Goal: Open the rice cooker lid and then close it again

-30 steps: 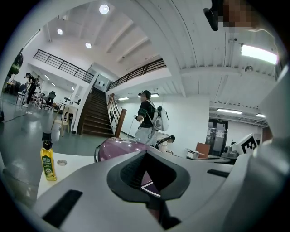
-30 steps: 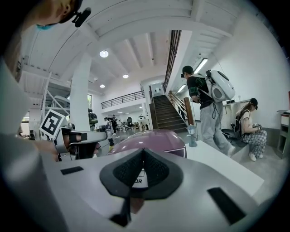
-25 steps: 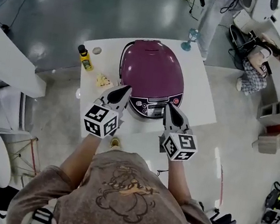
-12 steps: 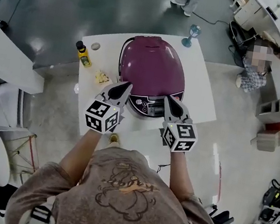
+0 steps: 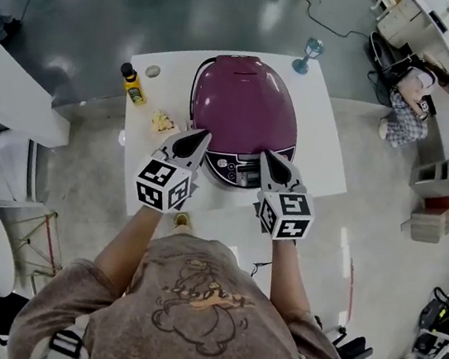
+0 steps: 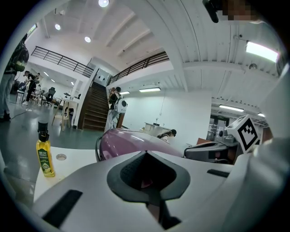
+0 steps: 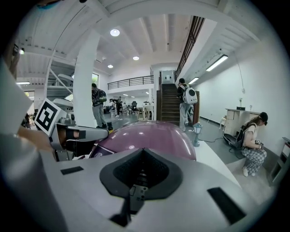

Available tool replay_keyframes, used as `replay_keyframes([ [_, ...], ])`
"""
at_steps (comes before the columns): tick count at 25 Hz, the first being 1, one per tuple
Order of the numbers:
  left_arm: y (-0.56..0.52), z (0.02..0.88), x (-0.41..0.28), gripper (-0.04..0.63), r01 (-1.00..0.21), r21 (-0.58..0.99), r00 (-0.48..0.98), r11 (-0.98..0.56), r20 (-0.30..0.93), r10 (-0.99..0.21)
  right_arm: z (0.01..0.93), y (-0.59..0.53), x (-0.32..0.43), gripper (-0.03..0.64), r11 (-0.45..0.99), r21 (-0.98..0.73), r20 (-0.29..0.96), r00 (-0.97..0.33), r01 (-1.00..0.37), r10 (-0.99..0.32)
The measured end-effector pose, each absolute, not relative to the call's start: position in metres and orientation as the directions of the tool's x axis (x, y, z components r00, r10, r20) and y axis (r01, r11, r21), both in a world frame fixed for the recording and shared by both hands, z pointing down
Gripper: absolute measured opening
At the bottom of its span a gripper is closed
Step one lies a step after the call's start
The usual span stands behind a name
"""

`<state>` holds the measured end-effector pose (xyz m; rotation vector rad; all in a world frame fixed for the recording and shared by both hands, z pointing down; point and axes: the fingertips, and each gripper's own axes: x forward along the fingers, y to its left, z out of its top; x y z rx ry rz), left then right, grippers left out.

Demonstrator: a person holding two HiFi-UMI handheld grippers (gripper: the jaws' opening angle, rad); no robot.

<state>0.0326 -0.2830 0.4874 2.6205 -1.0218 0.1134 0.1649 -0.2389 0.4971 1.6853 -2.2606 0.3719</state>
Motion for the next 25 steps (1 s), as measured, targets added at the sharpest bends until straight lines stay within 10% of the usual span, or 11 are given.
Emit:
replay_keyframes([
  [25,-0.2832,0.4834,0.0342,0.020,-0.676,0.258,0.736,-0.690,0.189,-0.650,0.4986,-0.2363,0.1628,0.003,0.310,0.019,0.386,-0.279,-0.951,-0.879],
])
